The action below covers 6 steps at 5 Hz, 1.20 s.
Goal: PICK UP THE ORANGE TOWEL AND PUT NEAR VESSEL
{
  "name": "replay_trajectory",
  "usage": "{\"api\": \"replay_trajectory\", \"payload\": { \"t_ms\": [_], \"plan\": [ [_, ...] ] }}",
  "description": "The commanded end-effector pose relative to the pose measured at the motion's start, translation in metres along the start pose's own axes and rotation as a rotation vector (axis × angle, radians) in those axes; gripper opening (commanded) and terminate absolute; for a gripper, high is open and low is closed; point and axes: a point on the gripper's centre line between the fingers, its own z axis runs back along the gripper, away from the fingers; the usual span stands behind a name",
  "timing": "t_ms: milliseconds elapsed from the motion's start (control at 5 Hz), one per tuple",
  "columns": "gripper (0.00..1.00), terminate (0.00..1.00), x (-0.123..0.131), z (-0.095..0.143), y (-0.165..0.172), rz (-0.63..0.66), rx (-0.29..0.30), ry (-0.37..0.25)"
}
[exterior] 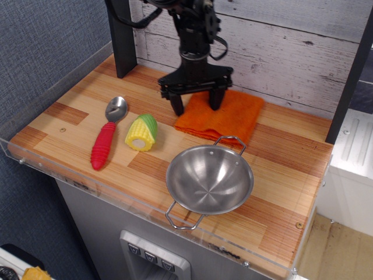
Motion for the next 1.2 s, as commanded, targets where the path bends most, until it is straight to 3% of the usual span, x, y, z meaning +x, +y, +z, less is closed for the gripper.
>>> {"api": "replay_trajectory", "payload": {
  "t_ms": [0, 400, 800, 1000],
  "plan": [
    [1.0, 0.0, -0.05, 0.01, -0.029, -0.149, -0.018, 0.044],
    [1.0, 0.0, -0.082, 0.011, -0.052, -0.251, -0.022, 0.06],
    [1.0, 0.0, -0.077, 0.016, -0.045, -0.226, -0.021, 0.041],
    [1.0, 0.0, -0.064, 0.032, -0.037, -0.182, -0.014, 0.006]
  ]
}}
